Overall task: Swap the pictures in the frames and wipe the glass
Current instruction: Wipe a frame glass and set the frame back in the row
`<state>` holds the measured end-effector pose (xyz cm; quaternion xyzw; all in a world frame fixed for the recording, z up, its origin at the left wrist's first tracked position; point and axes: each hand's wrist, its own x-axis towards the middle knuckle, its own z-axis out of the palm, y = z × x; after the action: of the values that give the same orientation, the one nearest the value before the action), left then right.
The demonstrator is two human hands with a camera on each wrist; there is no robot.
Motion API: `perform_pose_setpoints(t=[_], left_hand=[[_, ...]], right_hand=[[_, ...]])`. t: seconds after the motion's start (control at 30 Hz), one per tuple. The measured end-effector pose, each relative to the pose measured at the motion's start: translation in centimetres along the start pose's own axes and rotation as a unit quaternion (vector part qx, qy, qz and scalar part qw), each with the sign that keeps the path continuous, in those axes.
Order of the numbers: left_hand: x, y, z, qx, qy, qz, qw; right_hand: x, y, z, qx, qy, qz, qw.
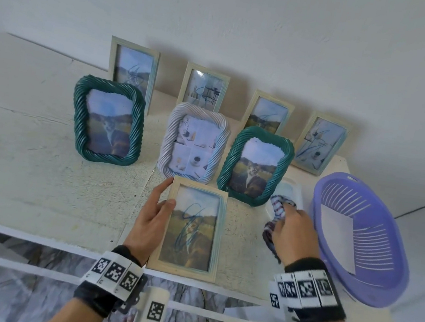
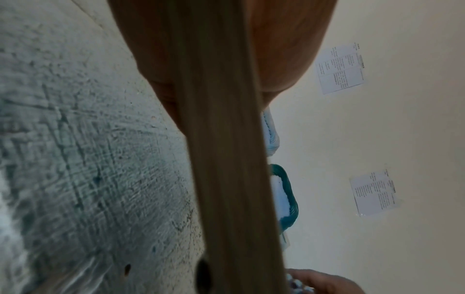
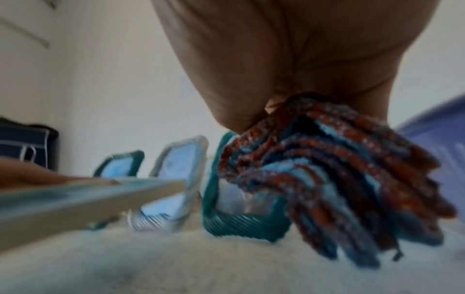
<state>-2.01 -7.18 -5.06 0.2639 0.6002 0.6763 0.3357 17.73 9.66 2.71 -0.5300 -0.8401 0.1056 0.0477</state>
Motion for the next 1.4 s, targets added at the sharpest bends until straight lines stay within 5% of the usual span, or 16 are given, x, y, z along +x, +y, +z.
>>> perform_pose_setpoints(t=[0.17,0.3,0.4,0.67,0.87,1.07,1.2,1.4], left_hand=[[0.1,-0.2,-0.5,0.035,-0.004,0.017,0.999],[0.0,-0.3,-0.7,0.022,-0.026,0.024,0.999],[-0.2,-0.2,-0.8,0.026,-0.034,0.037,0.998],[-0.5,1.1,-2.5,0.104,0.007,0.075,0.992],[-0.8,1.1,-2.4,0.119,0.003,0.072,0.990],[-0.6,1.3,-3.7,0.124,0.019,0.078,0.989],[-1.0,1.1,-3.3,0.114,0.006,0.082,0.990],[-0.9,1.1,-4.7,0.113,0.022,0.082,0.990]], right_hand=[[-3.9,-3.0,-0.4,0.101,0.085,-0.038,0.991],[-6.1,-7.6,1.7,0.107,0.057,-0.160,0.980],[-6.3,-10.0,3.5,0.049,0.045,-0.180,0.981],[-8.3,-10.2,4.9,0.059,0.004,-0.329,0.942],[-6.7,-10.6,4.6,0.027,0.050,-0.283,0.957],[-7.6,-10.6,4.7,0.045,0.021,-0.374,0.926],[-6.0,-11.6,3.9,0.048,0.067,-0.307,0.948],[-7.4,-11.2,3.5,0.060,-0.006,-0.413,0.909]])
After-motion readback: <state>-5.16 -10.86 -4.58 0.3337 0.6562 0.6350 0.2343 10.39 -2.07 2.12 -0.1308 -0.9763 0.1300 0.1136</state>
